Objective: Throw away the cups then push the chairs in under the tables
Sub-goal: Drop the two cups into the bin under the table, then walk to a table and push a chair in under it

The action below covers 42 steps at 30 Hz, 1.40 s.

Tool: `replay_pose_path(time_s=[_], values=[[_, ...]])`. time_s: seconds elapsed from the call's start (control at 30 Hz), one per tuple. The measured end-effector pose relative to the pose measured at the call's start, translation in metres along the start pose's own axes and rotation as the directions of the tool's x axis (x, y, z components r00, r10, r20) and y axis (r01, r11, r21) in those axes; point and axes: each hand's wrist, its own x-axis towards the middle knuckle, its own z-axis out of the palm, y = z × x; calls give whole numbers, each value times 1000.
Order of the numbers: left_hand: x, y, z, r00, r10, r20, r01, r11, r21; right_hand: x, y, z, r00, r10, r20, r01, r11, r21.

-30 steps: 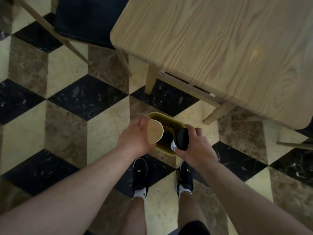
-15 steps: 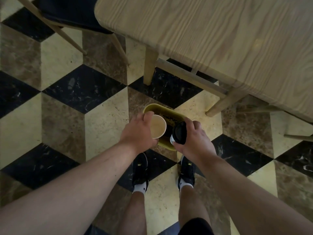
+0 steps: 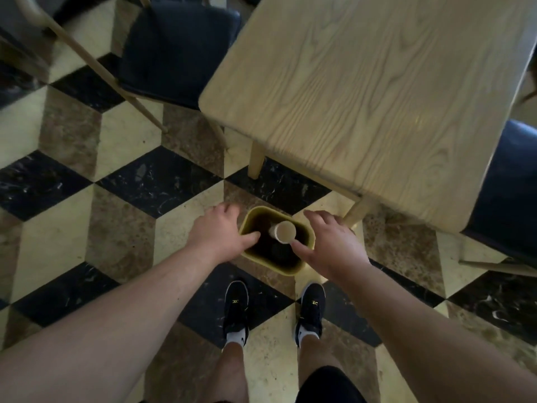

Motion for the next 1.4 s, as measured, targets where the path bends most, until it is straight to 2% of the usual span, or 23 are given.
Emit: replay_pose_path(time_s=[0.23,0.53,0.7,0.93,1.1,1.4], values=[[-54,2,-127,982,-21,-188,-4,991,-130,-14,-85,-129,984,-170,-43,164,979,-117],[-121,-65,-288,871,-9,-492,-44,994,-96,-37,-229,-248,889,-383,-251,321,912,-254],[-163,-136,-352,825,-9,-565,-48,995,-85,-46,-323,-261,820,-444,-363,347,888,-303],[-225,-242,-418,764,-35,-645,-19,997,-77,-45,-427,-261,757,-509,-409,388,855,-344],[-248,-290,-445,764,-93,-638,10,991,-133,-42,-482,-260,725,-554,-410,381,818,-432],[-214,-340,-477,748,-97,-657,27,993,-115,9,-556,-261,732,-566,-380,442,818,-368]])
